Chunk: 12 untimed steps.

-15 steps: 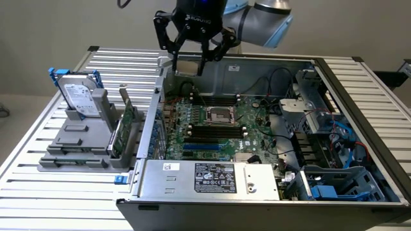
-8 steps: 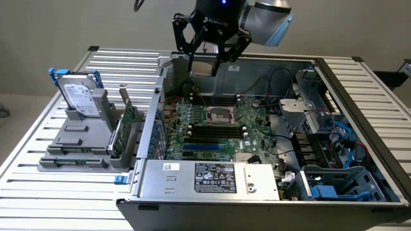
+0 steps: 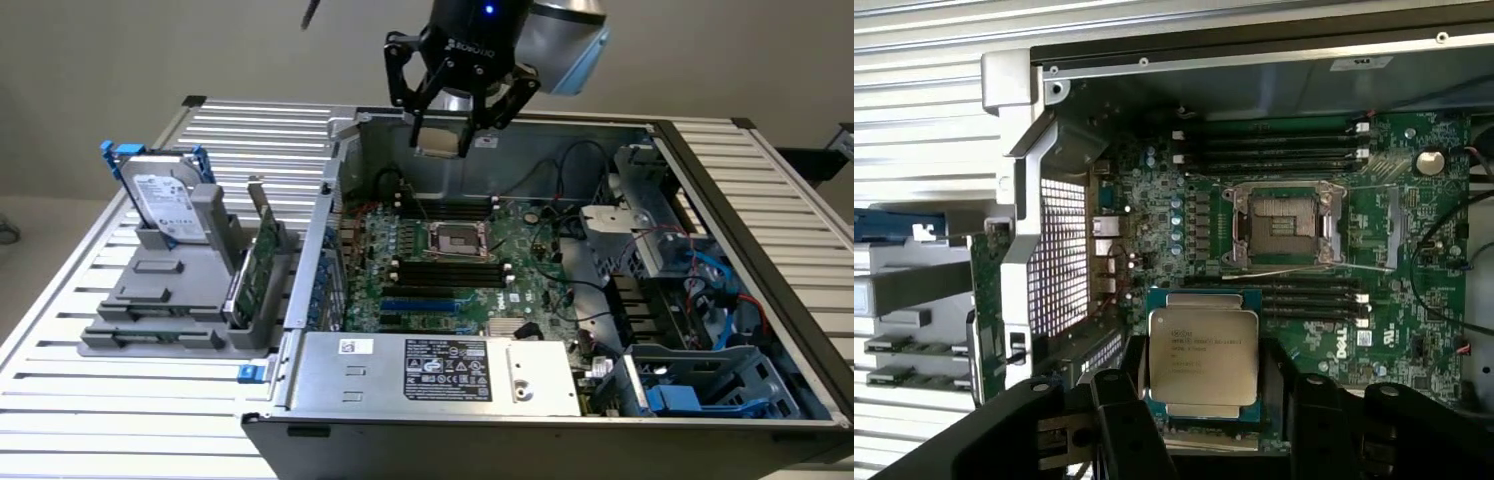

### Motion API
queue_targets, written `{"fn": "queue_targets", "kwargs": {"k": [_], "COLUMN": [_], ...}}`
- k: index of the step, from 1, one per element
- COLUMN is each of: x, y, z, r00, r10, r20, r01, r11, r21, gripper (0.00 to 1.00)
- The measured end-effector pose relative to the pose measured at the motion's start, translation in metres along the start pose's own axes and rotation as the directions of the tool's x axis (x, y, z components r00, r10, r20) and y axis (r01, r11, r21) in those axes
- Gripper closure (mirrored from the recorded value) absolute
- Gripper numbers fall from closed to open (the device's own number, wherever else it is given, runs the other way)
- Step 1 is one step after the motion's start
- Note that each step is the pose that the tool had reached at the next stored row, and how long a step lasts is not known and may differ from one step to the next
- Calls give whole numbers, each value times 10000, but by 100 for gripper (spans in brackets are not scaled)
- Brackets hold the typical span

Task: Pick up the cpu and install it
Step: 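Pick up the cpu and move it towards the insertion slot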

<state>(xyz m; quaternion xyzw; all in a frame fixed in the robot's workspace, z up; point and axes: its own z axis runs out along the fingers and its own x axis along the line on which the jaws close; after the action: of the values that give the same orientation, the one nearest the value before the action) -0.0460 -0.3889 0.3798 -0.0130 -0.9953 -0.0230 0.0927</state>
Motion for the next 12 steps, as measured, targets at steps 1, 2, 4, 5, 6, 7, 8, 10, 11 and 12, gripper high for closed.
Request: {"fn": "queue_targets", "kwargs": {"k": [1,2,4,5,6,7,8,10,11,12], "x": [-21,-42,-87,-108,-131,-155,-177,-222,-244,-265], "y": [34,64,121,146,169,188,206,239,253,266], "z": [10,18,34,41,47,52,55,63,65,66], "r00": [10000,10000,10000,10000,10000,10000,10000,10000,10000,10000], "r10": [1,0,0,0,0,0,0,1,0,0], "r20": [0,0,0,0,0,0,0,1,2,3], "r01": [-1,0,0,0,0,0,0,-1,0,0], "r11": [10000,10000,10000,10000,10000,10000,10000,10000,10000,10000], "r21": [-1,-1,0,0,0,-1,1,-1,-1,0], "gripper": [45,45,45,45,45,45,45,45,45,45]}}
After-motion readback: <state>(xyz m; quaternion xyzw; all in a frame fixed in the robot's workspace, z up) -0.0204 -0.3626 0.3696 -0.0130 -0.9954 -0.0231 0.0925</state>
